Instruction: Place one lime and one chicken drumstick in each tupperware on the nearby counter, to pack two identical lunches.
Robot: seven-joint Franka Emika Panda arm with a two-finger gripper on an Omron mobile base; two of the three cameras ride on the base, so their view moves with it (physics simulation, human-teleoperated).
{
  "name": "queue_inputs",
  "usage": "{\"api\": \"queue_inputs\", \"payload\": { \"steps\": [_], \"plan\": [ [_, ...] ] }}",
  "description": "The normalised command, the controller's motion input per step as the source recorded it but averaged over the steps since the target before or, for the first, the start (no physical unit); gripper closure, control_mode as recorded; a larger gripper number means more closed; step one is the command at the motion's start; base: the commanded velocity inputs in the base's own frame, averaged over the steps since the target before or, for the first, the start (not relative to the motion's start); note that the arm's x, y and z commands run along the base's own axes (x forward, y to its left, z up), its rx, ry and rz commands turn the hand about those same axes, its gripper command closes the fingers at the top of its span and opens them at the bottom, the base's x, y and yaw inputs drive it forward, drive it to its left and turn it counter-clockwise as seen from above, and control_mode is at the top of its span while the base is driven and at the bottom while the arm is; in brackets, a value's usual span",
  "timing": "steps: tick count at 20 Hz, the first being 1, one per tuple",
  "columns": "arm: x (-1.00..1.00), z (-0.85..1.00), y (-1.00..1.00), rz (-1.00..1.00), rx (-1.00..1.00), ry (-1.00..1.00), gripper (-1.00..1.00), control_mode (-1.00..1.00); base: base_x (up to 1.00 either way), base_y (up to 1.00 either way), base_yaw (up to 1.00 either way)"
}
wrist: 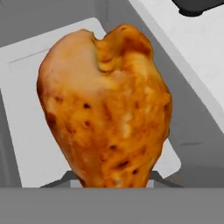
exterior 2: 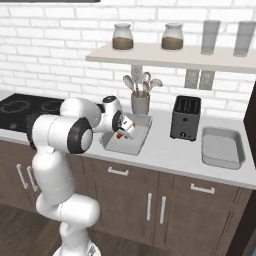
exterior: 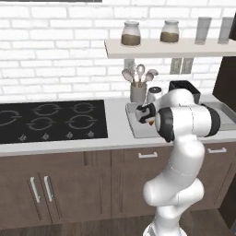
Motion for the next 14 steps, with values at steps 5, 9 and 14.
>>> {"api": "queue_inputs", "payload": {
  "steps": [5,9,14],
  "plan": [
    [0.53,-0.40,-0.03,0.00,0.00,0.00,1.00,-1.00,0.00,0.00,0.00],
    [0.55,-0.40,0.00,0.00,0.00,0.00,-1.00,-1.00,0.00,0.00,0.00],
    [0.34,-0.17,-0.04,0.00,0.00,0.00,-1.00,-1.00,0.00,0.00,0.00]
  ]
}}
